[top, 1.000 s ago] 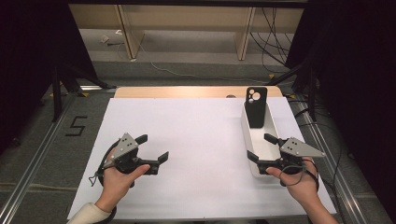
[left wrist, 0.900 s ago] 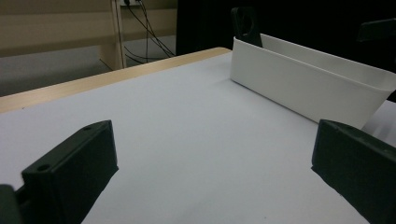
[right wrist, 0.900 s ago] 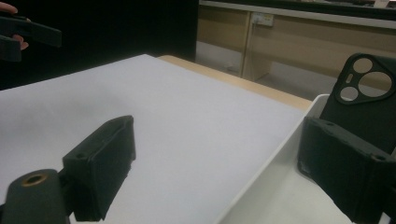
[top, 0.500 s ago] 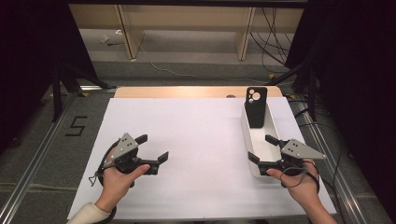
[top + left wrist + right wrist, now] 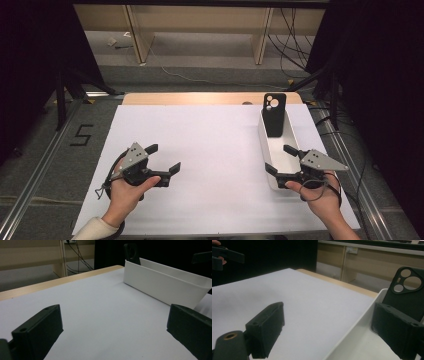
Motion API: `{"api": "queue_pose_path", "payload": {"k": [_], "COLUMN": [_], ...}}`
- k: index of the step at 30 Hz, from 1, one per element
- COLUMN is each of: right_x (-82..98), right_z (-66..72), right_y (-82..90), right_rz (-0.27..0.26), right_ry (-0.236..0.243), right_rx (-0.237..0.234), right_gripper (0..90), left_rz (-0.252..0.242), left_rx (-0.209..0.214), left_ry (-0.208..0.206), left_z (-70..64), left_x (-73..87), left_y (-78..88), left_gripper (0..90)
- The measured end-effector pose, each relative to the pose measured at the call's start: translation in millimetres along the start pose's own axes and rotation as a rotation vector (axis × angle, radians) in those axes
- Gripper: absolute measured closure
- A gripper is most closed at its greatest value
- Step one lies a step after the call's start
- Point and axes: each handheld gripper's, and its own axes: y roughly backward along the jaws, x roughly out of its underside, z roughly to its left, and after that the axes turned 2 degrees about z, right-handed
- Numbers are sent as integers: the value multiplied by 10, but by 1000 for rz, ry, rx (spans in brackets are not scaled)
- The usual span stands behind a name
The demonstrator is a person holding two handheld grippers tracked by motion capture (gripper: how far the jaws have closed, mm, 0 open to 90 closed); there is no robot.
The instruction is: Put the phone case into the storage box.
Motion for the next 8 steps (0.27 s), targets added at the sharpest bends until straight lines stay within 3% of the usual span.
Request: {"api": "queue_pose_path", "payload": {"k": [8], "right_x": [3], "right_z": [7], "right_y": [-6], "right_rz": [-1], "right_ry": [-1], "right_rx": [0], "right_gripper": [125], "left_rz": [1], "left_rx": [3], "left_ry": [0], "left_z": [2], "left_x": [0], "left_y": [-4], "left_gripper": [0]}}
